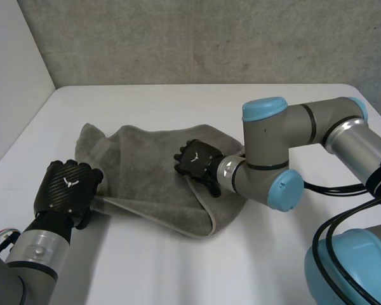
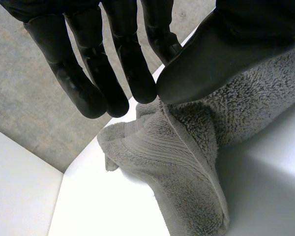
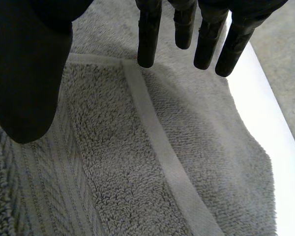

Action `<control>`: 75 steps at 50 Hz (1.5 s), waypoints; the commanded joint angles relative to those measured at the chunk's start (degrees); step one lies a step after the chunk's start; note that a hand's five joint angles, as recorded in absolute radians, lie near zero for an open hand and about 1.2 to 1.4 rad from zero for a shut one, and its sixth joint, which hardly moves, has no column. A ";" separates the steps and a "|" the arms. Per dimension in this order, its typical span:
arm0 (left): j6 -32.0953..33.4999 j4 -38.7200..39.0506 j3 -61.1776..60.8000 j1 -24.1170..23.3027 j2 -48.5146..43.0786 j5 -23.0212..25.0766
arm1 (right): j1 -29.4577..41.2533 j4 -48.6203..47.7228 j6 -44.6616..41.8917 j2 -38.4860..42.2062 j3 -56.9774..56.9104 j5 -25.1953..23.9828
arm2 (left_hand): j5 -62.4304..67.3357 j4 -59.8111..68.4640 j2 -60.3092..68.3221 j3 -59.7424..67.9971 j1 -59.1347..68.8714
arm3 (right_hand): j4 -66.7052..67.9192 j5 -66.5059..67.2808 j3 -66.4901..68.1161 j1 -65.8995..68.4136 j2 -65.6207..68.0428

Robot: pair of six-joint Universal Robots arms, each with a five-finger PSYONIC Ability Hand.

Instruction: Fold the towel.

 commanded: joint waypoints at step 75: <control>0.53 2.20 2.78 6.41 -13.07 9.88 | -26.92 -46.90 35.32 -54.76 82.88 5.82 | -42.53 -32.71 -32.53 -34.40 -29.16 | 65.67 66.56 66.44 66.78 65.97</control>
